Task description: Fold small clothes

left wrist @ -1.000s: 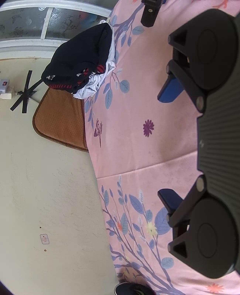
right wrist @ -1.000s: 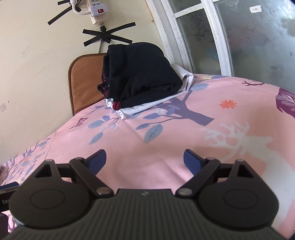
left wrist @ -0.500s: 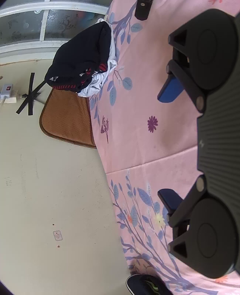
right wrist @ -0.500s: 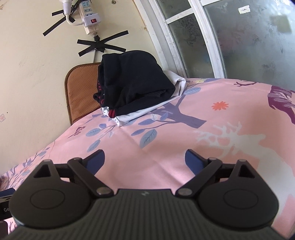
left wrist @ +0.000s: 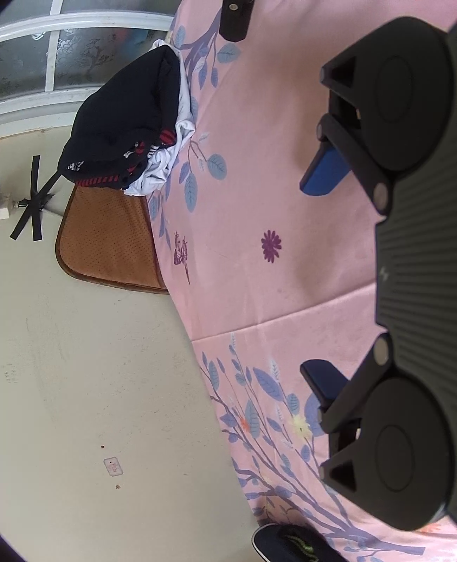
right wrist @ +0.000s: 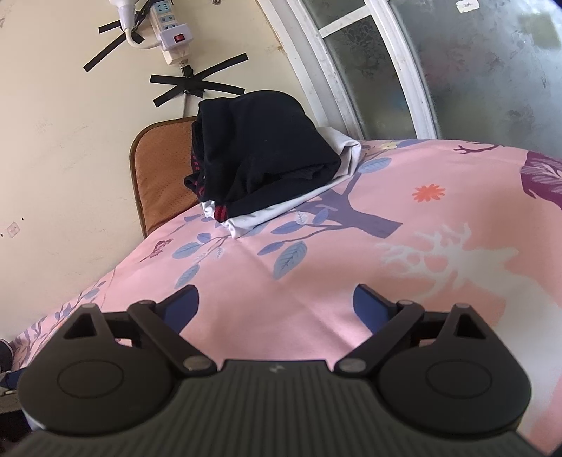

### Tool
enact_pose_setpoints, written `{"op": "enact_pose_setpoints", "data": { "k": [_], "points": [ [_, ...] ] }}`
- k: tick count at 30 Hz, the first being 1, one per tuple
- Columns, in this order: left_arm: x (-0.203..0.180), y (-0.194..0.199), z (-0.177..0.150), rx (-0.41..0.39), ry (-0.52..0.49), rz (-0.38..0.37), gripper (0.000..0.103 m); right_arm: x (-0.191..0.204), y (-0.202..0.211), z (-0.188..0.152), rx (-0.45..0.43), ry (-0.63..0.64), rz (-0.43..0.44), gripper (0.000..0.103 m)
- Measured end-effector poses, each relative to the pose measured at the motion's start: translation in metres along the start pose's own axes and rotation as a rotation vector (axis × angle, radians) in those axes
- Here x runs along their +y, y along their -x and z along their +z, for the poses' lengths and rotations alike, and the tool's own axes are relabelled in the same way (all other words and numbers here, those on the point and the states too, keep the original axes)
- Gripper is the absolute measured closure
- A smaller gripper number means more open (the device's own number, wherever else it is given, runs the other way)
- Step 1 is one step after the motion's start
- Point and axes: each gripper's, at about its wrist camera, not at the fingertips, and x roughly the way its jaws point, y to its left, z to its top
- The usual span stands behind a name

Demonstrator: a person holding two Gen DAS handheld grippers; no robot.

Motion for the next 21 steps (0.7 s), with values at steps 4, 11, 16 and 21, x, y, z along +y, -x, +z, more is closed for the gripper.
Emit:
{"op": "enact_pose_setpoints", "data": {
  "k": [4, 11, 16, 21],
  "points": [
    [0.000, -0.003, 0.000, 0.019, 0.008, 0.003, 0.000, -0.002, 0.001, 0.000, 0.001, -0.018, 0.008, 0.006],
    [0.000, -0.003, 0.000, 0.025, 0.002, -0.012, 0.000, -0.006, 0.000, 0.001, 0.009, -0.043, 0.025, 0.004],
    [0.012, -0.015, 0.001, 0.104, 0.081, -0.083, 0.000, -0.002, 0.000, 0.001, 0.018, -0.019, 0.020, 0.001],
    [0.017, -0.017, 0.000, 0.122, 0.124, -0.098, 0.000, -0.002, -0.001, 0.001, 0.021, -0.008, 0.018, 0.001]
  ]
}}
